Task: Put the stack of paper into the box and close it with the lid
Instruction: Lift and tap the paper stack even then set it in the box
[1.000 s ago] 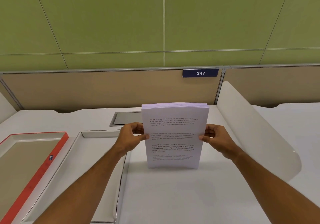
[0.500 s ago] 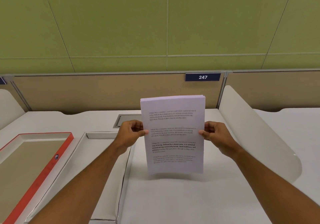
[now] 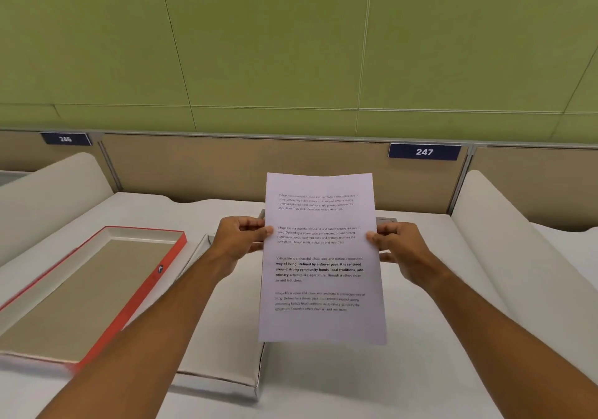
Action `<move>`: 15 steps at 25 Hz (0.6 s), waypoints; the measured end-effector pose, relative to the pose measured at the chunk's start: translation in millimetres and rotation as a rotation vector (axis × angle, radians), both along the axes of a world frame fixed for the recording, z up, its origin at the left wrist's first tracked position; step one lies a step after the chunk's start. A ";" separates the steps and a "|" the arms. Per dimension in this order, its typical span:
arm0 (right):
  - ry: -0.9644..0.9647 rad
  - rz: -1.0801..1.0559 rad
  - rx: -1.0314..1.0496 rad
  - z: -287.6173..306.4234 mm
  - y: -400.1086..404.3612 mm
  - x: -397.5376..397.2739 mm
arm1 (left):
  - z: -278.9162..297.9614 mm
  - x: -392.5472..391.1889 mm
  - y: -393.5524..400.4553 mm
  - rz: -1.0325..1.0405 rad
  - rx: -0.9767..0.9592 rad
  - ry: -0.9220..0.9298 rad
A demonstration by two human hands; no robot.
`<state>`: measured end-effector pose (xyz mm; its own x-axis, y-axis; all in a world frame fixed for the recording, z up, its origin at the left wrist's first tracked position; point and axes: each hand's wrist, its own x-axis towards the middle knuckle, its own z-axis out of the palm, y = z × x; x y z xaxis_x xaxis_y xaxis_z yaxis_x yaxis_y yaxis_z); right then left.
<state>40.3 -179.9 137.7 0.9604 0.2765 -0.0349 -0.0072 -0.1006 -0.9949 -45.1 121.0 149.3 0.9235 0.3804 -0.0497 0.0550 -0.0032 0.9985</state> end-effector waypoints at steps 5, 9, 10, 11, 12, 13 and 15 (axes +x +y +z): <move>0.099 0.003 -0.035 -4.7 65.6 -5.5 | -9.7 -9.0 59.7 0.070 -0.001 0.090; 0.186 -0.060 -0.077 -21.5 130.7 -14.0 | -28.0 -9.7 115.4 0.102 0.008 0.167; 0.218 -0.085 -0.095 -27.7 149.5 -15.9 | -32.3 -9.3 130.5 0.091 0.016 0.194; 0.248 -0.115 -0.115 -34.0 165.3 -17.6 | -37.7 -7.5 142.8 0.079 0.022 0.219; 0.281 -0.140 -0.144 -39.9 180.0 -20.1 | -43.3 -6.1 153.7 0.073 0.029 0.248; 0.309 -0.157 -0.175 -45.7 193.5 -21.8 | -47.9 -4.4 163.7 0.074 0.039 0.280; 0.349 -0.189 -0.217 -58.4 216.2 -24.4 | -57.3 -0.2 180.9 0.075 0.056 0.351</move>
<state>15.9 36.3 79.3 0.9138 0.0477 -0.4033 -0.3767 -0.2714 -0.8857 -45.3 301.9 92.0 0.8234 0.4576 -0.3356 0.3964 -0.0406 0.9172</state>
